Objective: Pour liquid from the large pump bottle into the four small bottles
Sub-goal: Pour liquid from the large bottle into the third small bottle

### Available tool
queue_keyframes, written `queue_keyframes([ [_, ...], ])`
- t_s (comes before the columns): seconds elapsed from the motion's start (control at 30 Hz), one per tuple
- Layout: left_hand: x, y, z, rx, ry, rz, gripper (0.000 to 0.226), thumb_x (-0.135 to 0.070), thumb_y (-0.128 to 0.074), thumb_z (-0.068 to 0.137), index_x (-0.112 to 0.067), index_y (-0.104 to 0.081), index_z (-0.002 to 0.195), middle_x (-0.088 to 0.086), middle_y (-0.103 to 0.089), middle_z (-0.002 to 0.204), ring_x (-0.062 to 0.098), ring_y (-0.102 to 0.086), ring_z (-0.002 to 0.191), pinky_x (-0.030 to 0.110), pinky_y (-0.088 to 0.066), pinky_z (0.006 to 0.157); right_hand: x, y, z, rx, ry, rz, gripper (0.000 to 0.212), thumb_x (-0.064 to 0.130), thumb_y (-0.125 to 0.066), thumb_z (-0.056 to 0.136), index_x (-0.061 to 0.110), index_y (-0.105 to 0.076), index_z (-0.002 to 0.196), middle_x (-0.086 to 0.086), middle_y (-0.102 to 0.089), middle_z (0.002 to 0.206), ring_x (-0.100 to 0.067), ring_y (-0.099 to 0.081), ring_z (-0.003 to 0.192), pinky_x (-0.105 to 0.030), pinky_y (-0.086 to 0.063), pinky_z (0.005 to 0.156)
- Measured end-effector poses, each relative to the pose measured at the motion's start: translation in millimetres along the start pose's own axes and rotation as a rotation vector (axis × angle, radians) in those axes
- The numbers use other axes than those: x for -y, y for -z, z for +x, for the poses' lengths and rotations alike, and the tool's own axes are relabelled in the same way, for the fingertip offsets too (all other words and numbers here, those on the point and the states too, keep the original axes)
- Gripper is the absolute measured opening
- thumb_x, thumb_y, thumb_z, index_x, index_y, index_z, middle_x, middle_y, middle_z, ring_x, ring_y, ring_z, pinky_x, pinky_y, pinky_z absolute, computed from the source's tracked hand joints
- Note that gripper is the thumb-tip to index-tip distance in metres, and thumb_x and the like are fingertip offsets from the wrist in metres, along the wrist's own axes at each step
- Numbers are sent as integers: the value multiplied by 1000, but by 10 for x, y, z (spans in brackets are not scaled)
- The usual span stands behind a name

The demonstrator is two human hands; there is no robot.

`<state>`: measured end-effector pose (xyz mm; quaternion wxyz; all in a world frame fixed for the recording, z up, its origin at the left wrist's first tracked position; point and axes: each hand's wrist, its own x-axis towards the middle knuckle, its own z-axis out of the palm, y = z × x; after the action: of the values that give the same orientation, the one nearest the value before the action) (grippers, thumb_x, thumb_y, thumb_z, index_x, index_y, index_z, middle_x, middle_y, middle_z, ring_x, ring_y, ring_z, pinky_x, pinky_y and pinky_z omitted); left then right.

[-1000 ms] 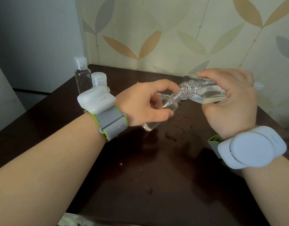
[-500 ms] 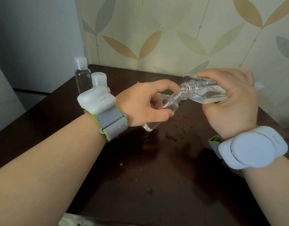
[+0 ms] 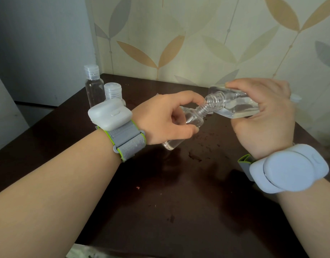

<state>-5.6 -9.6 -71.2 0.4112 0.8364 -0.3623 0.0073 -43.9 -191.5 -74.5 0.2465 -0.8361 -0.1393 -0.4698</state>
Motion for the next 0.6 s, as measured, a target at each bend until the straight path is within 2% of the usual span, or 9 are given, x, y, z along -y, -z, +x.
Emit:
queue_keyframes([
  [0.13,-1,-4,3,-2,-1,4,33,-37,-59,64,-51,-44,90,-6,-58,58,7,-42,49,19,-39,58,-14,6,2,1,4,-5,45,-10,-54,61,12,-68,98,9,-51,92,-32,-45,100,-63,-35,89],
  [0.27,1,-4,3,1,-3,11,33,-37,-59,65,-51,-44,90,-6,-58,57,7,-42,49,18,-39,58,-6,-5,-5,-6,-7,14,44,-5,-51,61,12,-69,97,9,-51,92,-19,-37,98,-64,-35,90],
  [0.5,6,-6,3,-4,-3,17,33,-38,-59,64,-52,-43,89,-5,-59,60,7,-42,51,18,-40,59,1,3,0,-3,2,-13,45,-8,-52,61,13,-69,97,9,-51,91,-35,-47,100,-63,-36,89],
  [0.6,5,-5,2,-5,-8,21,32,-38,-59,65,-52,-43,89,-4,-61,61,7,-42,51,18,-40,59,-11,1,2,-8,1,-7,42,-7,-54,63,14,-69,97,10,-51,91,-24,-42,100,-63,-36,89],
])
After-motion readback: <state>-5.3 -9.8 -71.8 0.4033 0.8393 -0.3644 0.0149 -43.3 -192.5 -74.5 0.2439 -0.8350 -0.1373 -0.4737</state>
